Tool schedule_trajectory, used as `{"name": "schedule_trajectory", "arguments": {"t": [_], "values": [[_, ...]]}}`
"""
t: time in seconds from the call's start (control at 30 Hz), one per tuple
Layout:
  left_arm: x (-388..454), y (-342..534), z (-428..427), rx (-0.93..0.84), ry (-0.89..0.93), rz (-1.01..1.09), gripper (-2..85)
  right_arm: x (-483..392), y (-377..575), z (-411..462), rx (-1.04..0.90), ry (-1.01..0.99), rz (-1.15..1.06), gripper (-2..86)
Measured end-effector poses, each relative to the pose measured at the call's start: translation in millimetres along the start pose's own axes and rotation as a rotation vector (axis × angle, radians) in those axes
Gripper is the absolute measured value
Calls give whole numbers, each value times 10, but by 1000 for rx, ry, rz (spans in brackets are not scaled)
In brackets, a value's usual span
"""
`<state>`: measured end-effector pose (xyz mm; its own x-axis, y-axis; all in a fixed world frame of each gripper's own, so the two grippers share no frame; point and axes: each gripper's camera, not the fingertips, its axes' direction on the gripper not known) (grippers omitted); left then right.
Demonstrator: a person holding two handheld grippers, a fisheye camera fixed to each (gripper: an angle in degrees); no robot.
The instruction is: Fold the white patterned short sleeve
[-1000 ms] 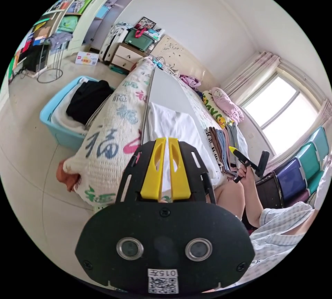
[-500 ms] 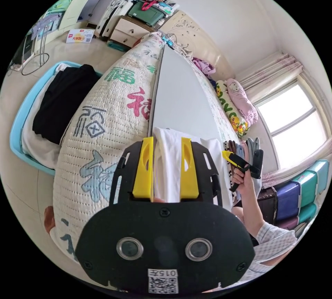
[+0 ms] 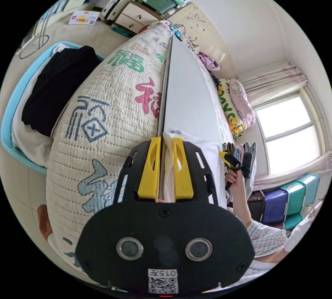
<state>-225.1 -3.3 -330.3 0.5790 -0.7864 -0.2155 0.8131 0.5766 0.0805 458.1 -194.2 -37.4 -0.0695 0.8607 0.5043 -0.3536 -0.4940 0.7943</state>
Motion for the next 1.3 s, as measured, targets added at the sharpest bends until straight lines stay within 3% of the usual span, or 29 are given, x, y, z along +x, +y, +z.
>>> {"name": "schedule_trajectory", "arguments": {"t": [0.23,0.37,0.77,1.03,1.3], "values": [[311,-9,-254,103,-59,117,55,-308,15,-193,118,-45,-134,49],[439,-24,-210,69,-72,143,87,-363,29,74,36,105,-124,93],[435,15,39,-4,4,165,95,-400,289,708,-41,40,-138,99],[894,147,244,-57,-115,354,103,-377,613,1010,-49,19,-127,91],[1169,364,315,-69,-279,391,62,-438,1071,1424,-80,62,-148,62]]}}
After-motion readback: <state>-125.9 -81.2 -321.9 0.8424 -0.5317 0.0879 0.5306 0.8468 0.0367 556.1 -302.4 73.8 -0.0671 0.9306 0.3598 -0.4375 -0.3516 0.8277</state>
